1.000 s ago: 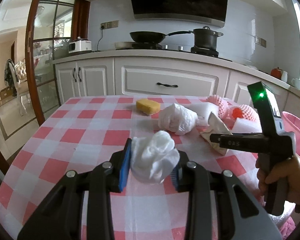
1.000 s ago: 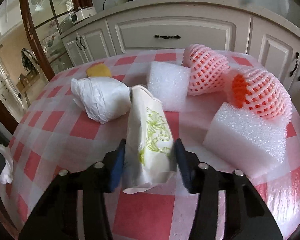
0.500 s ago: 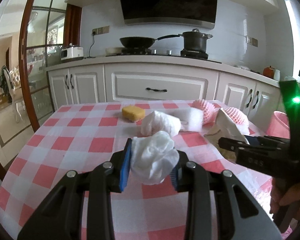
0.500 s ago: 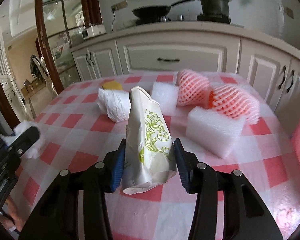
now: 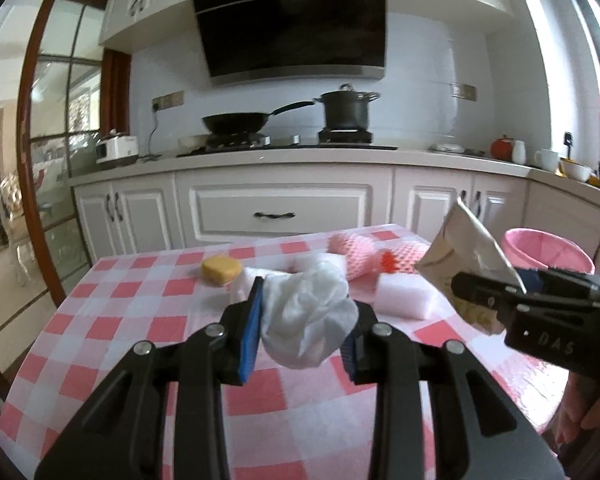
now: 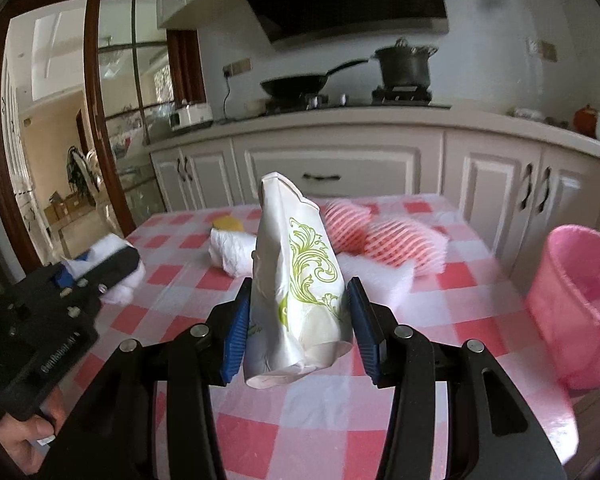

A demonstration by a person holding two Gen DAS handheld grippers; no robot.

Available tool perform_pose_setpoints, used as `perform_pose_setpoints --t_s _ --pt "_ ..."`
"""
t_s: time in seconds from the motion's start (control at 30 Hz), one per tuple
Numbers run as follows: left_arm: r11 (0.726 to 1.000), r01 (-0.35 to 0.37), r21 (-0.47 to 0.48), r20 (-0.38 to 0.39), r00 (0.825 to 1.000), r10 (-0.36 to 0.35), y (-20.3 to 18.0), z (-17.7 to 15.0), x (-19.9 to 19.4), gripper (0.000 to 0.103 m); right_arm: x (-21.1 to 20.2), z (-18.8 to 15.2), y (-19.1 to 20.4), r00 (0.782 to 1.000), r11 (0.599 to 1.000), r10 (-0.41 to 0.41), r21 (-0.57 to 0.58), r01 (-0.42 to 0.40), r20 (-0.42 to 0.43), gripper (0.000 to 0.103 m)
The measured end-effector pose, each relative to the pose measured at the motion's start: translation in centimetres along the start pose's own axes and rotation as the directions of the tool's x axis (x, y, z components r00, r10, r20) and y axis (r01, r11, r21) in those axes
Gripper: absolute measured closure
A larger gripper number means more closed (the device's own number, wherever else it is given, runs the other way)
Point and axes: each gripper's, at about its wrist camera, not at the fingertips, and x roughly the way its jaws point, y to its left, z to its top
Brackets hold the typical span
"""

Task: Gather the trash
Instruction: 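Carry the tissue and wrapped pad over the pink wastebasket, then open both tools to drop the tissue and pad into the wastebasket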

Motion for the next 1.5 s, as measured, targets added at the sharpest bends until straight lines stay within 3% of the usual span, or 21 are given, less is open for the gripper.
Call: perform_pose_setpoints --t_s 0.3,0.43,0.9,1.1,1.23,1.4,1.5 --pt "0.995 0.080 0.054 0.060 0.995 -0.083 -4.4 1.3 -1.2 0.071 -4.6 -0.6 -3.1 0.994 0.997 -0.078 0.029 0.076 0.073 0.058" --pt "0.985 0.147 0.086 0.061 0.986 -0.152 -7.0 1.7 -0.9 0.071 -6.5 -0.9 -5.2 0.985 0.990 -0.141 0.044 0.137 0.102 0.058" --pt "0.932 0.343 0.120 0.052 0.935 -0.351 -16.1 3.6 4.2 0.071 -10.3 -1.3 -14.2 0.918 0.924 -0.373 0.151 0.353 0.137 0.058" --pt "0.884 0.436 0.172 0.036 0.894 -0.448 -20.6 4.5 7.5 0.070 -10.5 -1.9 -18.3 0.879 0.879 -0.463 0.188 0.438 0.113 0.058" --pt "0.837 0.514 0.186 0.008 0.851 -0.524 -24.3 5.7 10.5 0.069 -10.1 -2.0 -22.3 0.858 0.846 -0.507 0.234 0.479 0.081 0.058" --pt "0.781 0.597 0.186 -0.048 0.799 -0.599 -29.2 6.9 14.6 0.068 -8.8 -1.6 -27.6 0.849 0.831 -0.525 0.249 0.497 0.055 0.058" --pt "0.764 0.620 0.177 -0.079 0.783 -0.617 -31.4 7.1 16.8 0.068 -7.8 -1.2 -30.6 0.846 0.826 -0.531 0.251 0.505 0.044 0.058"
